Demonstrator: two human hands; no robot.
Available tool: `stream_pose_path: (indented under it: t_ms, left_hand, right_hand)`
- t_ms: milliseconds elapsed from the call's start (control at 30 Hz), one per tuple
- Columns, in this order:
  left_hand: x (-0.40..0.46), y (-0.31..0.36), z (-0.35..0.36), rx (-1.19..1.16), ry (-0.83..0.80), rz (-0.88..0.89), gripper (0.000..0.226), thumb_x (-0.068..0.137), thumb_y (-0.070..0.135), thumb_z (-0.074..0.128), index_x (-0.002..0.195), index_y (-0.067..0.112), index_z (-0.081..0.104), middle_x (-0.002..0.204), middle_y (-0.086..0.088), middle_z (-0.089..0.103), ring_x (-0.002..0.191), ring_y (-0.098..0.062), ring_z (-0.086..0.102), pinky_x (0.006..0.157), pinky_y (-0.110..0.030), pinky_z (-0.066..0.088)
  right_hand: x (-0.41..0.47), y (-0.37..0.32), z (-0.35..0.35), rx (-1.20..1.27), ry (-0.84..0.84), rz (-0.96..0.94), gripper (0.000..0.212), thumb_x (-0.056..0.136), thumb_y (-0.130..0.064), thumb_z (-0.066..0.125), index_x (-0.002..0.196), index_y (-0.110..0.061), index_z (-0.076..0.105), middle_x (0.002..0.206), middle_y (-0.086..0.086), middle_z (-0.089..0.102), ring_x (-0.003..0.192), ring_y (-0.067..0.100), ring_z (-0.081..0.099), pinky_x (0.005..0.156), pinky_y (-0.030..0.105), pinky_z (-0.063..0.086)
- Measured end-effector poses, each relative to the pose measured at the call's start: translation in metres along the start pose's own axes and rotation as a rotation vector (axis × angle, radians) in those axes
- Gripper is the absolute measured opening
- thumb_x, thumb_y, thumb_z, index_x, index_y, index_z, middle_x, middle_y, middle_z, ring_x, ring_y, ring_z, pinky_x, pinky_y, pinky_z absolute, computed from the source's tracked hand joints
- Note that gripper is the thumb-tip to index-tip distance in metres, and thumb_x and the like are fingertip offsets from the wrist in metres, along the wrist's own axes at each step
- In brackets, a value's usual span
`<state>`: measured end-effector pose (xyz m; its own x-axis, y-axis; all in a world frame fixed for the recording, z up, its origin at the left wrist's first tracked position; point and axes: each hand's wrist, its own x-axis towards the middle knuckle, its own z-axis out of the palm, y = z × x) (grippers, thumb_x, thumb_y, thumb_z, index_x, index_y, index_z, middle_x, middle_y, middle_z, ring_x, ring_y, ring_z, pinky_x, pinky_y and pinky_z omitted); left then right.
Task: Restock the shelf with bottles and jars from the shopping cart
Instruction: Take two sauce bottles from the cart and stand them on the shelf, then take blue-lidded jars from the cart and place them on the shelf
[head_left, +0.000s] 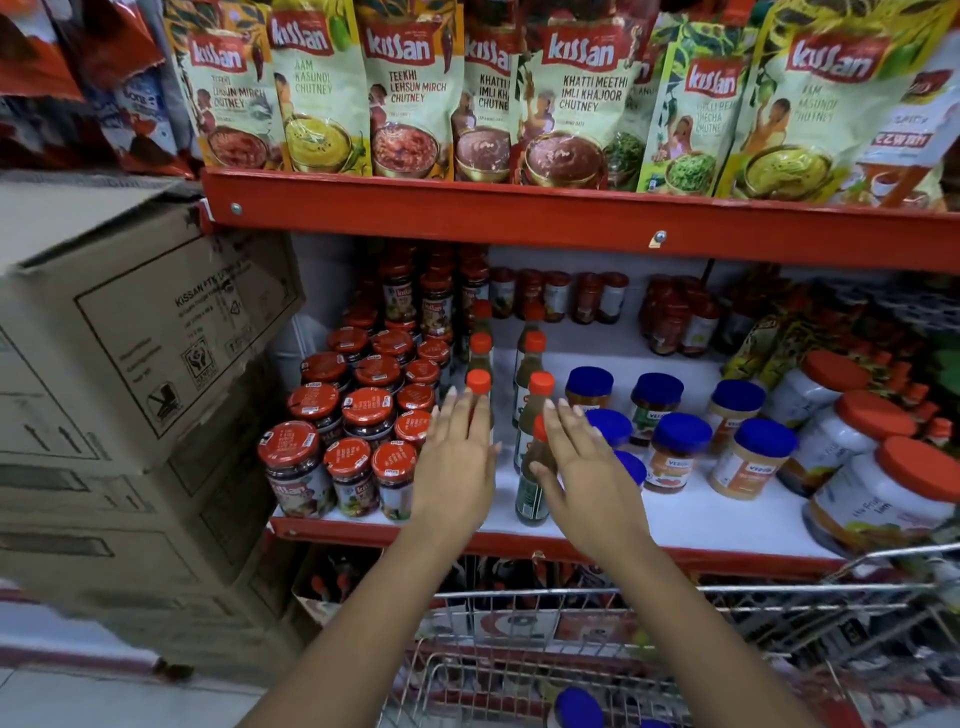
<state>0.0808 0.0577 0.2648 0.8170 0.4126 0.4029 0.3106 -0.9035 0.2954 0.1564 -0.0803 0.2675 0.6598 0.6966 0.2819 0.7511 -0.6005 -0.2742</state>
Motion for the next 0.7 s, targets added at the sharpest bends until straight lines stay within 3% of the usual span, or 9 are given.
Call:
stream_pose_path:
  t_ms: [100,233,367,567,633,700]
  left_hand:
    - [-0.030,0.013,0.021,0.071,0.107,0.098,0.057,0.098,0.024,0.046,0.147,0.007,0.024,0.157,-0.016,0.022,0.147,-0.030,0.014,0.121,-0.045,0.012]
    - [-0.080,0.033,0.061,0.041,0.039,0.118,0.063,0.096,0.027,0.042,0.150,0.008,0.016,0.158,-0.015,0.017,0.147,-0.027,0.008,0.115,-0.045,0.012]
    - [-0.129,0.055,0.104,0.037,-0.140,0.086,0.061,0.096,0.032,0.034,0.150,0.008,0.017,0.157,-0.015,0.019,0.146,-0.026,0.008,0.114,-0.044,0.012]
    - [-0.190,0.086,0.174,0.069,-0.456,0.046,0.065,0.096,0.037,0.025,0.150,0.009,0.001,0.156,-0.013,0.024,0.145,-0.024,0.000,0.112,-0.043,0.013]
    - [-0.206,0.093,0.195,0.081,-0.535,0.031,0.060,0.099,0.041,0.015,0.151,0.009,0.008,0.155,-0.013,0.029,0.145,-0.026,0.006,0.111,-0.042,0.014]
    - [-0.217,0.099,0.216,0.063,-0.620,-0.011,0.058,0.098,0.041,0.021,0.148,0.011,0.019,0.153,-0.012,0.034,0.145,-0.027,0.020,0.114,-0.042,0.019]
  right_hand:
    - [-0.029,0.013,0.019,-0.101,0.094,-0.036,0.063,0.099,-0.036,0.035,0.153,-0.016,0.010,0.162,0.006,0.010,0.150,0.022,0.008,0.123,0.040,0.011]
    - [-0.081,0.037,0.043,-0.135,0.085,-0.026,0.065,0.097,-0.039,0.035,0.153,-0.015,0.012,0.161,0.008,0.011,0.149,0.025,0.012,0.118,0.041,0.009]
    - [-0.133,0.073,0.072,-0.131,-0.003,0.035,0.064,0.097,-0.041,0.033,0.152,-0.014,0.019,0.160,0.010,0.016,0.148,0.024,0.013,0.119,0.040,0.007]
    - [-0.201,0.129,0.116,-0.093,-0.199,0.131,0.063,0.097,-0.040,0.035,0.152,-0.015,0.019,0.160,0.011,0.020,0.147,0.022,0.009,0.119,0.036,0.000]
    - [-0.221,0.147,0.132,-0.079,-0.240,0.167,0.067,0.096,-0.041,0.041,0.153,-0.017,0.016,0.159,0.010,0.021,0.147,0.022,0.009,0.118,0.035,0.001]
    - [-0.236,0.163,0.149,-0.047,-0.281,0.204,0.072,0.095,-0.041,0.046,0.153,-0.021,0.007,0.158,0.010,0.025,0.145,0.023,0.012,0.118,0.037,0.010]
